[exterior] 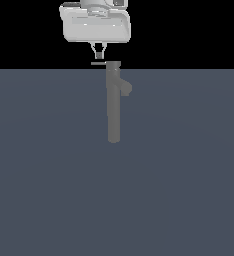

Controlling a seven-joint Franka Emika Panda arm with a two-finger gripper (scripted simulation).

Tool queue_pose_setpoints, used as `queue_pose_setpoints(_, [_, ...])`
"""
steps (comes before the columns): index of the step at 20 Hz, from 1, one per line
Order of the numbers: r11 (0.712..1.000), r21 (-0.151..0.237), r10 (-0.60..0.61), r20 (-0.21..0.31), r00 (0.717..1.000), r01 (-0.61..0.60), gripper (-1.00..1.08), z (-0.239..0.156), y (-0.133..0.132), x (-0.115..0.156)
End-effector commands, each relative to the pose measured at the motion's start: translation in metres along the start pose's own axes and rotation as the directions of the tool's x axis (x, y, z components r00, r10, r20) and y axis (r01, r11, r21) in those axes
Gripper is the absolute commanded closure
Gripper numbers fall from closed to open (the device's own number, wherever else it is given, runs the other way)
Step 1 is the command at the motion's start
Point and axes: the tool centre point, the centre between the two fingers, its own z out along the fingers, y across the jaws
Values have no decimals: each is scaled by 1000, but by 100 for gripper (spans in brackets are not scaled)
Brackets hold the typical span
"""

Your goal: Turn on the faucet by rotating a designated handle.

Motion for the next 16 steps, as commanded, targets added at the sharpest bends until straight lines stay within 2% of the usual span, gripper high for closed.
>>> queue_pose_setpoints(1, [1000, 2, -6, -3, 1000, 6, 108, 10, -2, 9])
queue_pose_setpoints(8, [1000, 4, -13, -4, 1000, 13, 108, 23, -5, 19])
queue_pose_setpoints(16, [1000, 4, -13, -4, 1000, 13, 108, 24, -8, 12])
